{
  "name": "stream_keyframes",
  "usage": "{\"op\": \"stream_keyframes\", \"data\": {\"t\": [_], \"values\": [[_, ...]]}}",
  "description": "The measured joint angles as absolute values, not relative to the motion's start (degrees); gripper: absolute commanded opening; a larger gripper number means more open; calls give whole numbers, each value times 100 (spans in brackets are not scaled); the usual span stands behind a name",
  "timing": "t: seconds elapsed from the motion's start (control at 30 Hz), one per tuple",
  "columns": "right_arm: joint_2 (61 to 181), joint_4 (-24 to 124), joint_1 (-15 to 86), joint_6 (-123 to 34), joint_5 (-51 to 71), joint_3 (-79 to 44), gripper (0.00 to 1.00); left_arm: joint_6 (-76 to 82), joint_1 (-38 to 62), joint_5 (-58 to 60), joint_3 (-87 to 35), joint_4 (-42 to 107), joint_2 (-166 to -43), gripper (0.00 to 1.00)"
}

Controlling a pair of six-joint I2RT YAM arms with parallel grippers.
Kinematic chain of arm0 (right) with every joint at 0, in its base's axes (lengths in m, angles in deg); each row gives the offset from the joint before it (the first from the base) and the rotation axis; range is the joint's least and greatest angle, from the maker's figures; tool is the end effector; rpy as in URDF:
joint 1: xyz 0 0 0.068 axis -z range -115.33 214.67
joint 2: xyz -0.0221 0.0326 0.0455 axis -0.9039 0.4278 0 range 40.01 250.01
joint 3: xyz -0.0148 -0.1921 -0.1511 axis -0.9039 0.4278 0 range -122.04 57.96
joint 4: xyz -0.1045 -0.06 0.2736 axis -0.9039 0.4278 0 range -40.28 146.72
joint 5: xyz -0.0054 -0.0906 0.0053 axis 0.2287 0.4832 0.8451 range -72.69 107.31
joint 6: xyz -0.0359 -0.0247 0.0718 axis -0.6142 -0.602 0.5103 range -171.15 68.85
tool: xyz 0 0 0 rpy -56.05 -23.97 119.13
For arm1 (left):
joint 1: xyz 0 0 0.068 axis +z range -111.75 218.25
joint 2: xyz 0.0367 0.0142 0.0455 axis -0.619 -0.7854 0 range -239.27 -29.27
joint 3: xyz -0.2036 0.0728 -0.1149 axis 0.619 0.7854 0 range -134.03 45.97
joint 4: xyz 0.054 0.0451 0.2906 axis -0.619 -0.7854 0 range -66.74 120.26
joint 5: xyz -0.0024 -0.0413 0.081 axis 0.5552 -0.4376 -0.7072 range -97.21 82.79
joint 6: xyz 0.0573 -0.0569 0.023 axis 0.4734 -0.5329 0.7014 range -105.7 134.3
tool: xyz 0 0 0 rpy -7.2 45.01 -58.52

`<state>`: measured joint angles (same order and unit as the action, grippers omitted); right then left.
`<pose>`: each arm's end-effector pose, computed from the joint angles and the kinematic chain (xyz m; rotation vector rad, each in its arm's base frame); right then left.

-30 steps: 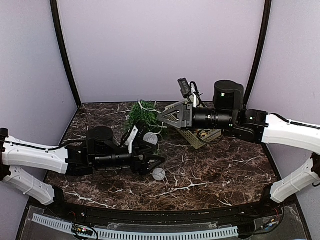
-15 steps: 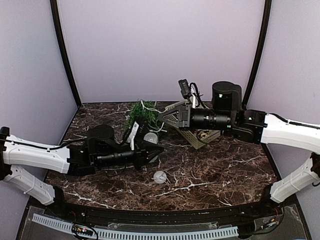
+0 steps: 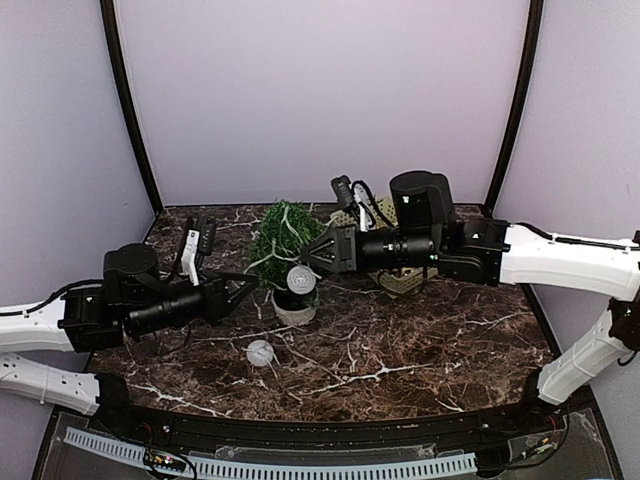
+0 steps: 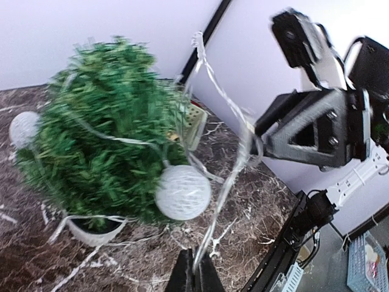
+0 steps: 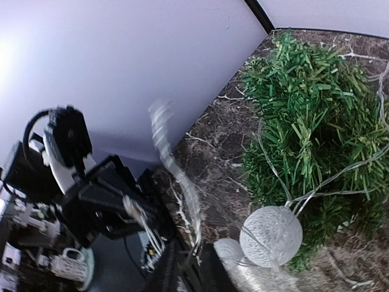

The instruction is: Decorate the small christmas tree

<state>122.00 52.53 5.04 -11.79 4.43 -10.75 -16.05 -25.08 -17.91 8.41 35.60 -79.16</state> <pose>0.1972 0.3690 0.2988 -0.5419 2.0235 1.3470 0.1490 -0.2663 0.2734 0.3681 1.7695 -1.0475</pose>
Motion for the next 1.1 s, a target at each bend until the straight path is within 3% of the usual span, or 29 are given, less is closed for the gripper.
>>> {"op": "stream_keyframes", "data": {"t": [0.1, 0.3, 0.53, 0.77, 1.1], "values": [[12229, 5371, 510, -1374, 561, -1075, 59, -1997, -2001, -1865, 765, 2793, -7560, 0], [11966, 5084, 456, -1789, 795, -679, 71, -2560, -1291, -1769, 247, 1901, -7363, 0], [11901, 4789, -183, -2355, 1370, 208, 68, -2847, -1042, -1714, -300, 1377, -7759, 0], [12871, 4652, -709, -2635, 2277, 722, 65, -3017, -922, -1682, -306, 1117, -7892, 0], [14454, 4479, -1201, -2803, 2972, 272, 59, -3057, -878, -1537, -306, 1012, -7899, 0]]}}
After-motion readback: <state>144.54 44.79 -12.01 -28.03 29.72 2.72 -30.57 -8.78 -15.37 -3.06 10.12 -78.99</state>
